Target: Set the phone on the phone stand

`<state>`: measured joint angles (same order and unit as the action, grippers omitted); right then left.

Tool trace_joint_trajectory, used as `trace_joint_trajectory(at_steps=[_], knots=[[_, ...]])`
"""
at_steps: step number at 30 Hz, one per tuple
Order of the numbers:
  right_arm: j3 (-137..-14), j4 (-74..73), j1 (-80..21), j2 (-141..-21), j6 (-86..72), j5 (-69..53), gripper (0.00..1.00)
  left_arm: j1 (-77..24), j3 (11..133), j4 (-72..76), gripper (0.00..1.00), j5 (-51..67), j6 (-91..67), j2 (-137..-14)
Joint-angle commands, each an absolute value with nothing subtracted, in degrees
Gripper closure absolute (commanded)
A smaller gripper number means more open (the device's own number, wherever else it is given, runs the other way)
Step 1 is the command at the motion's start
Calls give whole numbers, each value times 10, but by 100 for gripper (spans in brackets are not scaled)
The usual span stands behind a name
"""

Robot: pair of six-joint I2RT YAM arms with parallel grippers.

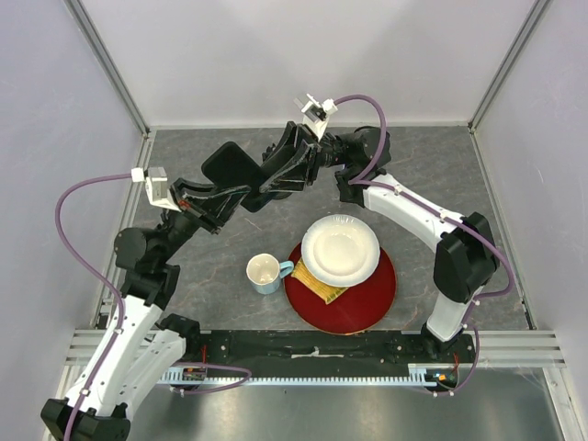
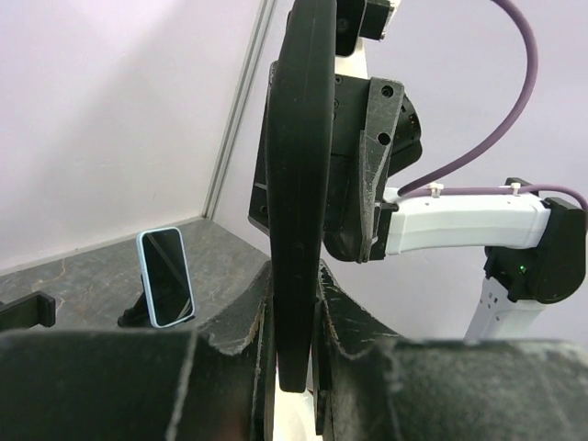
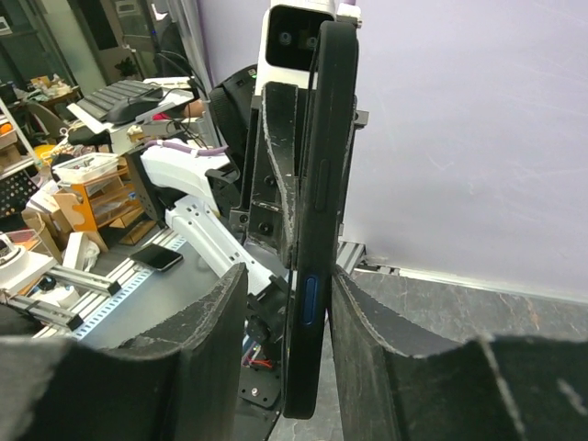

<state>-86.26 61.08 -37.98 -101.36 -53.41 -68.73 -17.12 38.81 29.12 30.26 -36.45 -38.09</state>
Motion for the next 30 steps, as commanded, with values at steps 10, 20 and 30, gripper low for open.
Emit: trace_joint_trajectory(at_steps=[10, 20, 30], knots=[[-866, 670, -393, -997, -554, -704, 48, -167, 446, 384, 98, 294, -401, -388], [-875, 506, -396, -978, -431, -681, 77, -168, 442, 403, 98, 302, -401, -402], [-876, 502, -396, -987, -422, -682, 100, -167, 490, 217, 27, 265, -375, -376]])
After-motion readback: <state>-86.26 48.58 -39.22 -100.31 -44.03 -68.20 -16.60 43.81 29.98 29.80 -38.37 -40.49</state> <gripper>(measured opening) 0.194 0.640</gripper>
